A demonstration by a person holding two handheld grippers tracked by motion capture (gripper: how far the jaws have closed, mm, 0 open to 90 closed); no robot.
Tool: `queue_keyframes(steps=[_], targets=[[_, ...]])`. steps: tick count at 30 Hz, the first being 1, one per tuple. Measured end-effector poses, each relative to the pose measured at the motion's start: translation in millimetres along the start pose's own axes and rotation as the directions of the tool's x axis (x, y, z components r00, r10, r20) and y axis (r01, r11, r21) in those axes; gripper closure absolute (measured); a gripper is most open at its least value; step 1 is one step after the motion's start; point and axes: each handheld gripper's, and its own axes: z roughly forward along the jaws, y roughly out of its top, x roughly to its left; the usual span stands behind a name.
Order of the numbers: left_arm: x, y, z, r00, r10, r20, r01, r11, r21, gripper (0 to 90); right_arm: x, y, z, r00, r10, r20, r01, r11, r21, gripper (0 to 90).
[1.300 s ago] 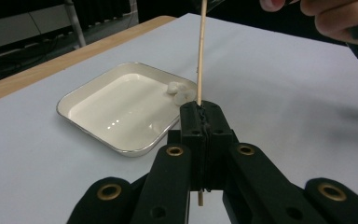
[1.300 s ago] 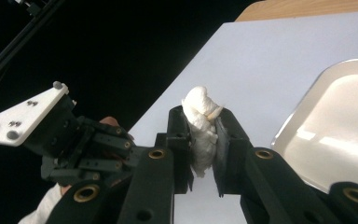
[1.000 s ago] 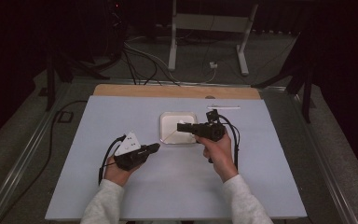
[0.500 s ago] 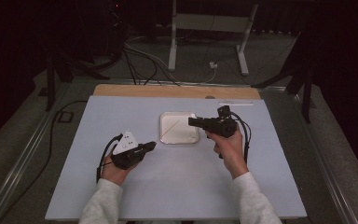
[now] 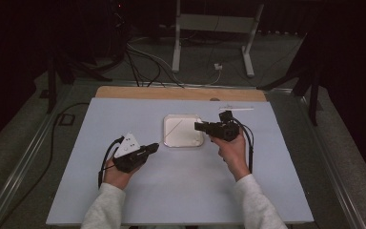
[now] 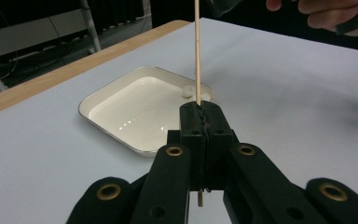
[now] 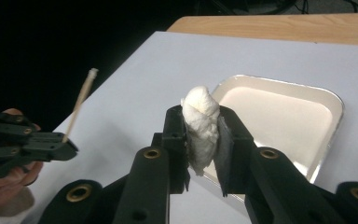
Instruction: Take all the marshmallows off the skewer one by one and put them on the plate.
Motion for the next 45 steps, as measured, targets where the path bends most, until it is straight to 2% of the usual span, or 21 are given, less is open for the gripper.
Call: queue_keyframes(steps=[8,17,22,28,32,37,42,45], targets=[[0.1,-0.2,1.6,0.9999,-0.01,-0.005,0.01,0.9999,-0.005,90.0,-9.7,-4.0,6.6,0.9992,0.014,0.036,-0.015,1.0,0.009,73.3],[-1.1,0.5,3.6,0.9996,-0.025,-0.016,0.025,0.9996,-0.013,90.0,-15.3,-6.7,15.1,0.9965,0.001,0.083,-0.004,0.999,0.032,73.1],[-2.1,2.7,6.4,0.9985,-0.055,-0.007,0.054,0.9981,-0.031,90.0,-18.2,-9.0,20.1,0.9955,0.003,0.095,-0.007,0.999,0.044,72.7],[-4.4,5.5,9.4,0.998,-0.059,-0.02,0.059,0.9979,-0.028,90.0,-21.0,-13.1,27.5,0.993,-0.002,0.118,-0.005,0.998,0.06,72.4],[-3.1,8.0,12.0,0.9959,-0.083,-0.037,0.082,0.9961,-0.033,90.0,-23.6,-15.4,32.2,0.9912,-0.009,0.132,-0.002,0.997,0.077,72.3],[-4.4,15.1,20.5,0.9948,-0.091,-0.045,0.089,0.9953,-0.037,90.0,-28.6,-19.6,36.0,0.9897,0.0,0.143,-0.013,0.996,0.089,72.1],[-7.6,22.2,31.8,0.9957,-0.073,-0.058,0.072,0.9972,-0.019,90.0,-31.7,-23.9,39.7,0.9866,-0.002,0.163,-0.016,0.994,0.11,71.9],[-6.0,24.4,37.8,0.9936,-0.087,-0.073,0.086,0.9962,-0.017,90.0,-31.8,-25.2,42.4,0.9846,-0.015,0.174,-0.007,0.992,0.125,71.7]])
